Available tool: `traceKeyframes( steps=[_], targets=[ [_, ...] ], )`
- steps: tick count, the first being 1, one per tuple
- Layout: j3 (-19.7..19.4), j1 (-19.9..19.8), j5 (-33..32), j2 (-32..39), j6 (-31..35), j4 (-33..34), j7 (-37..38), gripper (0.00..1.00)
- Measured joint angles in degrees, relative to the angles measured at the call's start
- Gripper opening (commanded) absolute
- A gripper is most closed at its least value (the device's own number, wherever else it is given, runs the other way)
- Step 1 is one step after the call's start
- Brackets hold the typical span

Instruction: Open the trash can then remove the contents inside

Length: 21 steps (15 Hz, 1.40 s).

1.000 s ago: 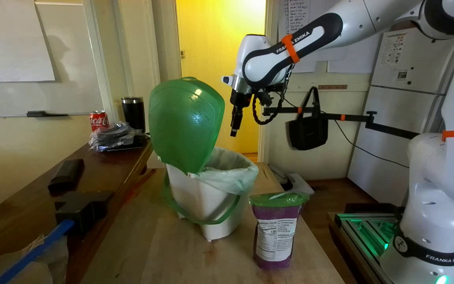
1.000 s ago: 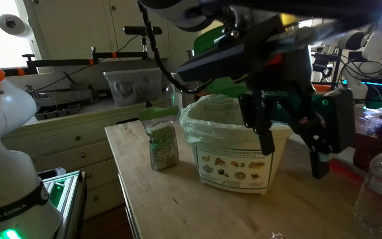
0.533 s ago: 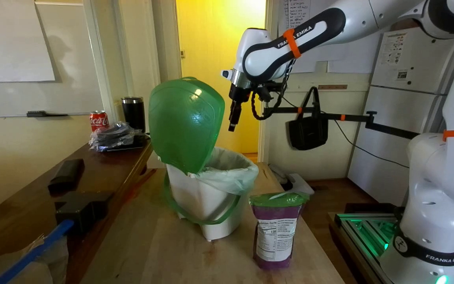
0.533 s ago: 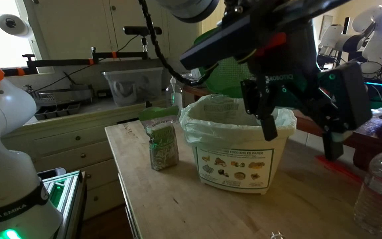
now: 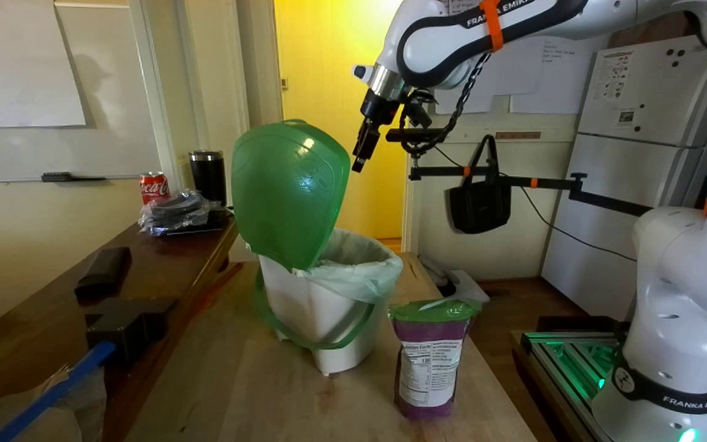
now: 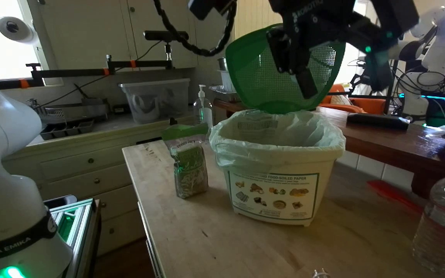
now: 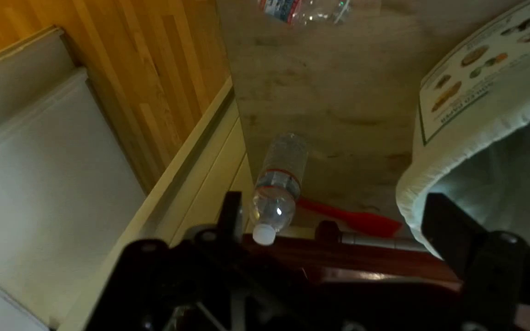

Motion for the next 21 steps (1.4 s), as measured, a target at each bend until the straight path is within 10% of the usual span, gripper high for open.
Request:
traceKeyframes(
  steps=[21],
  targets=[
    [4.84,17.78,19.8,-10.03,-0.23,-1.57,2.95,1.0]
  ],
)
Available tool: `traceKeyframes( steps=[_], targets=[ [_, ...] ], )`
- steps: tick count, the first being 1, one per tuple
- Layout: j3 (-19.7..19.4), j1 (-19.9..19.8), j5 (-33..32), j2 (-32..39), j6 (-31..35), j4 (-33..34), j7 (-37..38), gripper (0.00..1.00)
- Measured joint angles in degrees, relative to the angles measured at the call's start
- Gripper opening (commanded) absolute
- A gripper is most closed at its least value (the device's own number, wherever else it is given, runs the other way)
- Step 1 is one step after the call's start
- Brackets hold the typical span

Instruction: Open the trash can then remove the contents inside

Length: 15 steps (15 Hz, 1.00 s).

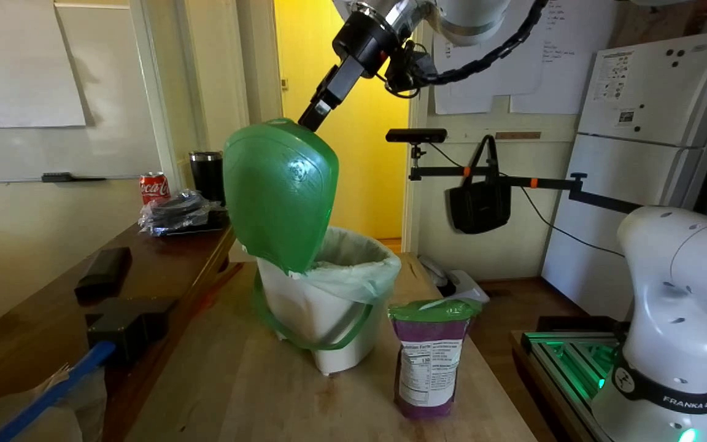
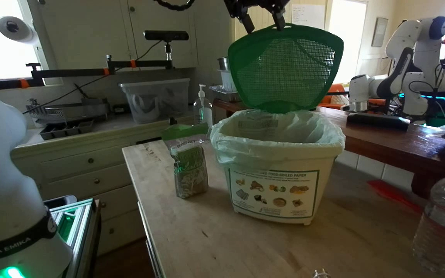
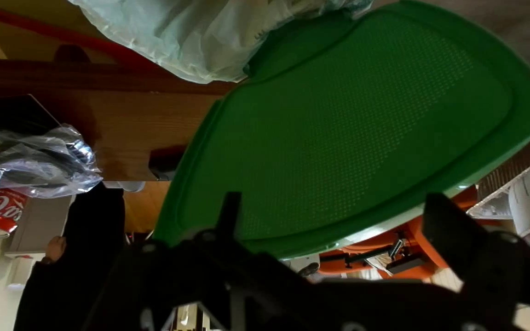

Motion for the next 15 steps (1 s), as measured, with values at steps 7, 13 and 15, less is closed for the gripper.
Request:
traceKeyframes(
  steps=[7,13,15],
  targets=[
    [0.08,0.99,4.54,-0.19,0.0,-0.01,1.14,1.0],
    [1.26,-0.31,4.15,0.75,0.15,-0.07,10.27,1.0],
    [2.07,-1.16,3.48,1.55,0.59,-0.07,13.41,1.0]
  ],
)
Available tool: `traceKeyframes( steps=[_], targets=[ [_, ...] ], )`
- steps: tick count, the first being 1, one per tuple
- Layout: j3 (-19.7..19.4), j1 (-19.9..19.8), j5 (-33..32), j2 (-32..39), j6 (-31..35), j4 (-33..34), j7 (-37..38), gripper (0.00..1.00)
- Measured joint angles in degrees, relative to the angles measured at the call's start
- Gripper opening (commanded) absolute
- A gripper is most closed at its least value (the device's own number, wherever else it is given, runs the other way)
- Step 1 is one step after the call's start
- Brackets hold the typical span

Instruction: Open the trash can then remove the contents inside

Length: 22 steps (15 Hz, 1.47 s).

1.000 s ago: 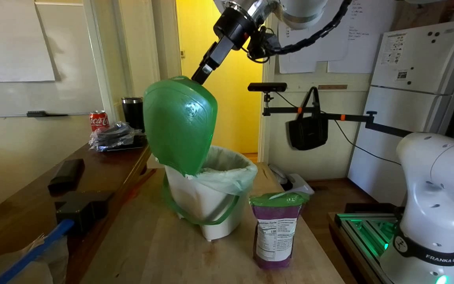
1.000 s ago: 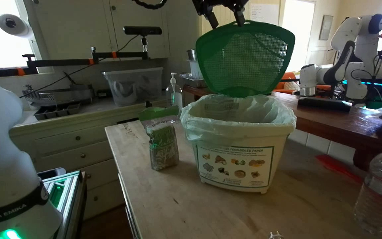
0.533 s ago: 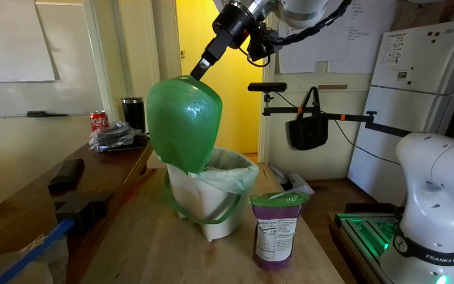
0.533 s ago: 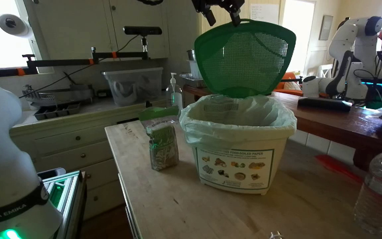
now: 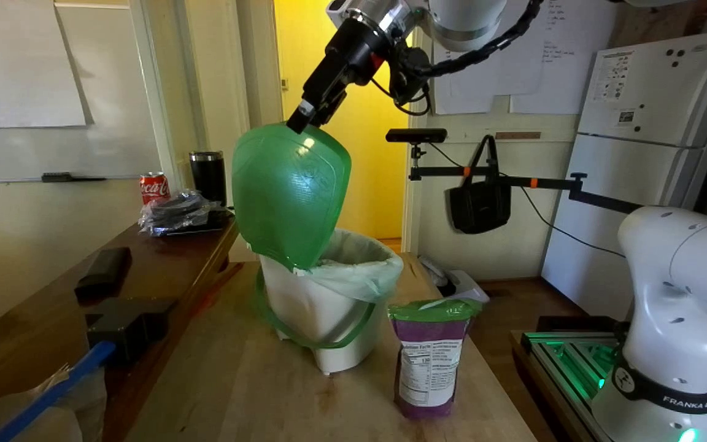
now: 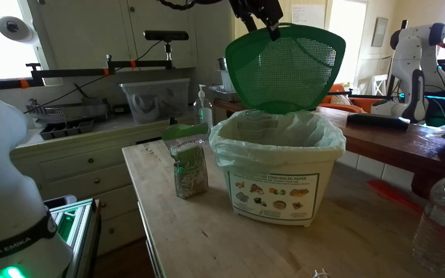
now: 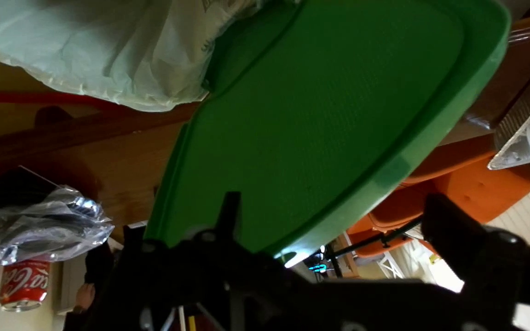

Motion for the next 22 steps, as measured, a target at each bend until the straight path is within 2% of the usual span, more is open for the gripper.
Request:
traceKeyframes(
  steps=[6,10,15,22],
  targets=[
    [2.8,-3.7,-8.36,1.53,0.6,-0.01,10.18,1.0],
    [3.57,-5.92,-13.2,1.14,0.56,-0.12,14.23,1.0],
    [4.1,-8.01,-17.88,-0.73,-0.1,-1.42,16.91,1.0],
    [3.98,-10.83,-21.12,-2.23,-3.22,-2.74,17.95,1.0]
  ],
)
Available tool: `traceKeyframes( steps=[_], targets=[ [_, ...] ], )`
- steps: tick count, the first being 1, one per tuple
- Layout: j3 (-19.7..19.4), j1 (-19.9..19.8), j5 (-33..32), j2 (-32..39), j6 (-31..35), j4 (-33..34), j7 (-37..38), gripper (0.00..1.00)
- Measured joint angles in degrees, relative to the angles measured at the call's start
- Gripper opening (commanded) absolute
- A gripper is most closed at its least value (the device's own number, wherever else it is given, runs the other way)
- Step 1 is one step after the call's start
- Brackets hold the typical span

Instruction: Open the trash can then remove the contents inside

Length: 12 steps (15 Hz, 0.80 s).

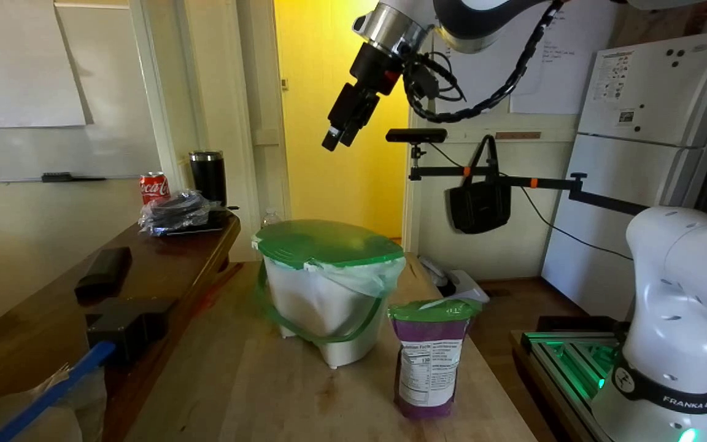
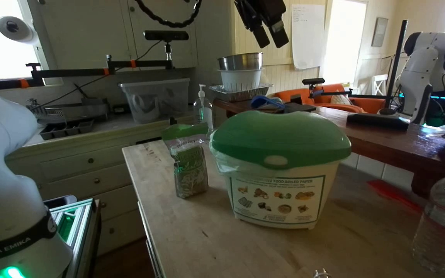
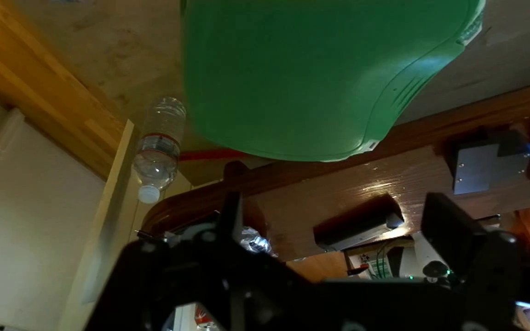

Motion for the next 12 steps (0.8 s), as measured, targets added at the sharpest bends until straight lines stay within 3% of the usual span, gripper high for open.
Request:
traceKeyframes(
  steps=[5,12],
  targets=[
    [-0.68,-0.56,-0.27,-1.34,-1.01,-0.47,-0.71,1.0],
    [-3.01,-0.08,-0.18,-4.27,-1.34,-3.06,-8.89,1.0]
  ],
)
